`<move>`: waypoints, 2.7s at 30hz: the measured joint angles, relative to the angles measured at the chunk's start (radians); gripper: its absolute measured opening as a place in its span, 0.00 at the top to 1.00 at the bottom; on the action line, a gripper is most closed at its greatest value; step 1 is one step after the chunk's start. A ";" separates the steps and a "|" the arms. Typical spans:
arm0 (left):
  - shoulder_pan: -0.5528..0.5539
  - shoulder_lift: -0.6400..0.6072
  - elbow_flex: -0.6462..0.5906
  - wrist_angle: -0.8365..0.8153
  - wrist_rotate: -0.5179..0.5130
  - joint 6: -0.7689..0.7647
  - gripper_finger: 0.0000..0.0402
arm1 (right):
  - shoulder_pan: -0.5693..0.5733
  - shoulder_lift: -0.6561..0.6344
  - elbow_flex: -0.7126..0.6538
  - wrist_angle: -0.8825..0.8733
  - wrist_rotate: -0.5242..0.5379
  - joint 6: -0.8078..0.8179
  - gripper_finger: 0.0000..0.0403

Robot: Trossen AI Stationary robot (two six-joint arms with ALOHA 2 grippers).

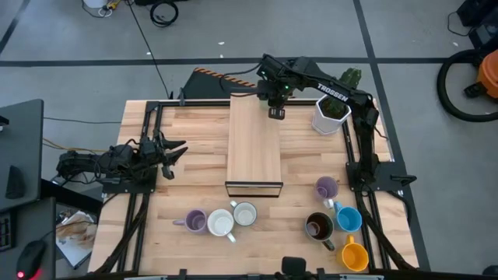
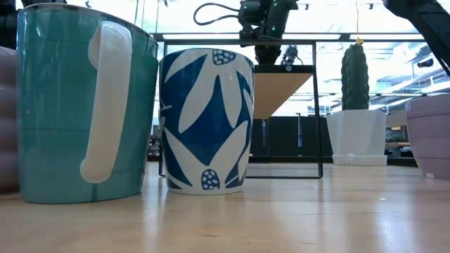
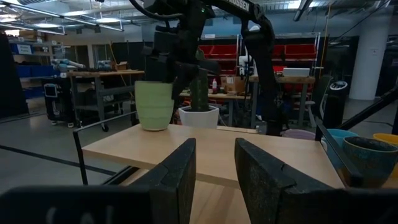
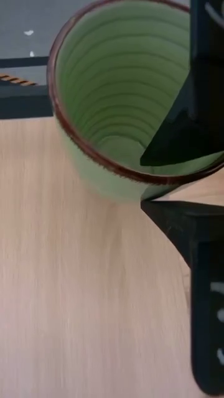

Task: Place coffee mugs
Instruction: Put the green mug on the shelf, then put the left violet mug on the shelf

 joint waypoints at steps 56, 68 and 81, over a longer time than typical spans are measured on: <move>0.000 0.008 0.000 -0.025 0.077 0.065 0.71 | 0.188 -0.034 0.135 -0.023 0.120 0.122 0.50; -0.005 0.136 -0.001 0.141 0.190 -0.022 0.71 | 0.402 -0.198 -0.203 0.216 0.181 0.247 0.55; -0.087 0.463 0.281 -0.250 0.187 -0.341 0.71 | 0.500 -0.569 -0.861 0.792 0.254 0.282 0.57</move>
